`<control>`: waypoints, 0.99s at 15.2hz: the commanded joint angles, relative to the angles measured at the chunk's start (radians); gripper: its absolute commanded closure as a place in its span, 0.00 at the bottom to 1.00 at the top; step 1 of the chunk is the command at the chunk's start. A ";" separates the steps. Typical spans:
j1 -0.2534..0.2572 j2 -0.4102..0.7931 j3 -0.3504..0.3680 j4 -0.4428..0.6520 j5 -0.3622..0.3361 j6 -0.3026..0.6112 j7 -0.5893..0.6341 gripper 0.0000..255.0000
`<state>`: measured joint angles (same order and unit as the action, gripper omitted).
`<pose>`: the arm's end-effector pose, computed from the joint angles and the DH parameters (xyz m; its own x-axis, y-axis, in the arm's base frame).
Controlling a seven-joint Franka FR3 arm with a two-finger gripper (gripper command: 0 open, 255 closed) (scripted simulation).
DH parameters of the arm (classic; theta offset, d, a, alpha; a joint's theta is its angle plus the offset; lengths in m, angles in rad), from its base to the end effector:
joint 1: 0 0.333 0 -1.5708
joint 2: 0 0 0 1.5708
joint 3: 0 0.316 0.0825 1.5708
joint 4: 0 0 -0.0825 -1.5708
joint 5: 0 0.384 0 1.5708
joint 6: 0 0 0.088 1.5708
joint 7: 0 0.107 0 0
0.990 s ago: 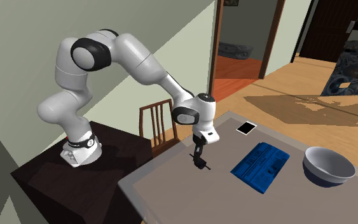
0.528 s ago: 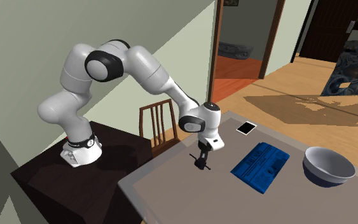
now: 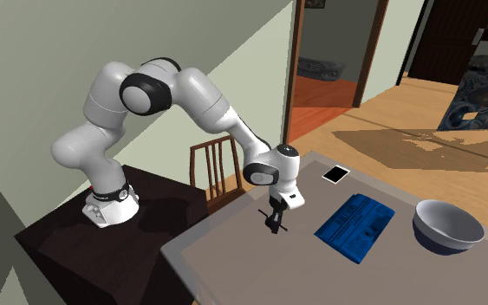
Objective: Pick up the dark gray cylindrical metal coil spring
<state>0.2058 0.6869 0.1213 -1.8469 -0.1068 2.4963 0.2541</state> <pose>0.6030 0.2018 0.1495 0.9906 0.1330 -0.0327 0.1328 -0.9911 -0.0073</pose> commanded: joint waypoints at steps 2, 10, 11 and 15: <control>0.000 0.000 0.000 0.000 0.000 0.000 0.000 1.00; -0.005 -0.044 0.006 -0.011 0.006 -0.033 -0.003 1.00; -0.006 -0.055 0.007 -0.013 0.008 -0.042 -0.004 1.00; -0.010 -0.097 0.013 -0.020 0.014 -0.077 -0.008 1.00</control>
<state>0.1955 0.5981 0.1326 -1.8675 -0.0942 2.4282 0.2454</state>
